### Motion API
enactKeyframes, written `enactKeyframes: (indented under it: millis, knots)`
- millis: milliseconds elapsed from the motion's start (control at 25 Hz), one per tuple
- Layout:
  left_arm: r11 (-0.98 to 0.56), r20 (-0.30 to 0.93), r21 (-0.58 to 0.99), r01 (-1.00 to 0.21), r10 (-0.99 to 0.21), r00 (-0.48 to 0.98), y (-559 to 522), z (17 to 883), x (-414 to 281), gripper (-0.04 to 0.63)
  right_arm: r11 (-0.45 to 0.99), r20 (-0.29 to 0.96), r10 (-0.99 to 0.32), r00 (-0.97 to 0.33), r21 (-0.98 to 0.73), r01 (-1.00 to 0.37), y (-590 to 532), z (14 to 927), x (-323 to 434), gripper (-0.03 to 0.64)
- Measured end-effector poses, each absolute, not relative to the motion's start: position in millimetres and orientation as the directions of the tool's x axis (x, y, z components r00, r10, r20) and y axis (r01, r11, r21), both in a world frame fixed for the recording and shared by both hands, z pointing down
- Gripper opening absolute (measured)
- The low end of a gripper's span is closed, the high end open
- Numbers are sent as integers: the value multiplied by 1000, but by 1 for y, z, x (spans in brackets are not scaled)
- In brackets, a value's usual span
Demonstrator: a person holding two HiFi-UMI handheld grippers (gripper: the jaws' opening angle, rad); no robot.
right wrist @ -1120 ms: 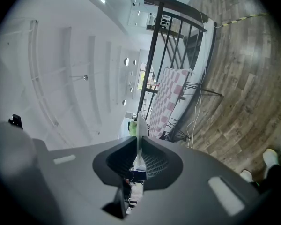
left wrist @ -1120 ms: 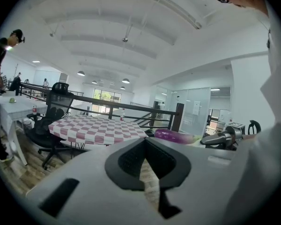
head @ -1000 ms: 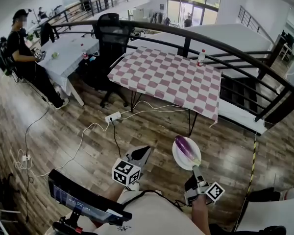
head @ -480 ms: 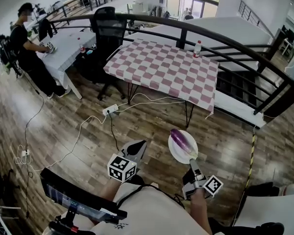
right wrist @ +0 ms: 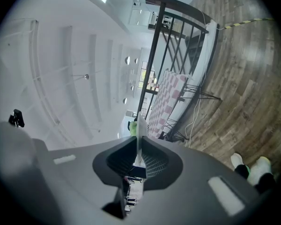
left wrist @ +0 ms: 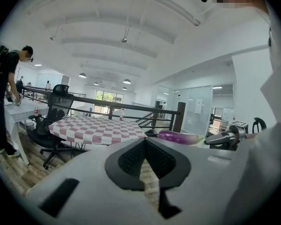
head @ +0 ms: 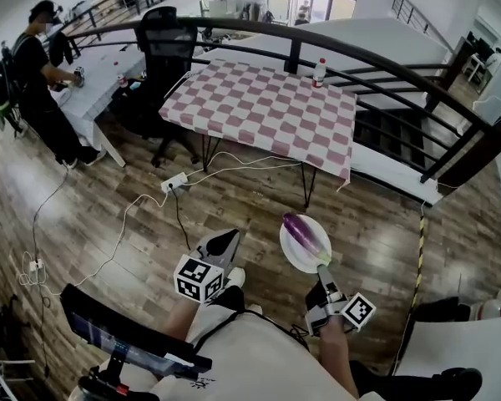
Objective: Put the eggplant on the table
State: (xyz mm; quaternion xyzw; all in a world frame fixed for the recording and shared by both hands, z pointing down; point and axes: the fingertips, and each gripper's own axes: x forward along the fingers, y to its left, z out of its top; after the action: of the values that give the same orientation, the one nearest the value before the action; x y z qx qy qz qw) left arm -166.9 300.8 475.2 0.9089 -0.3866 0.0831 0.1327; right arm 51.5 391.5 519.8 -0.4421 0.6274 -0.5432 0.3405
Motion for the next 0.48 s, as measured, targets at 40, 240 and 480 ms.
enactKeyframes:
  millis: [40, 240, 480]
  knots:
    - [-665, 252, 180, -725, -681, 687, 298, 476, -167, 6, 18, 54, -925, -375, -982, -186, 391, 520, 52, 40]
    - [-666, 253, 186, -722, -678, 691, 289, 479, -165, 6, 7, 66, -928, -367, -981, -194, 390, 523, 54, 40]
    - [-678, 249, 193, -710, -666, 703, 267, 482, -163, 6, 6, 67, -932, -356, -979, -202, 373, 523, 54, 41]
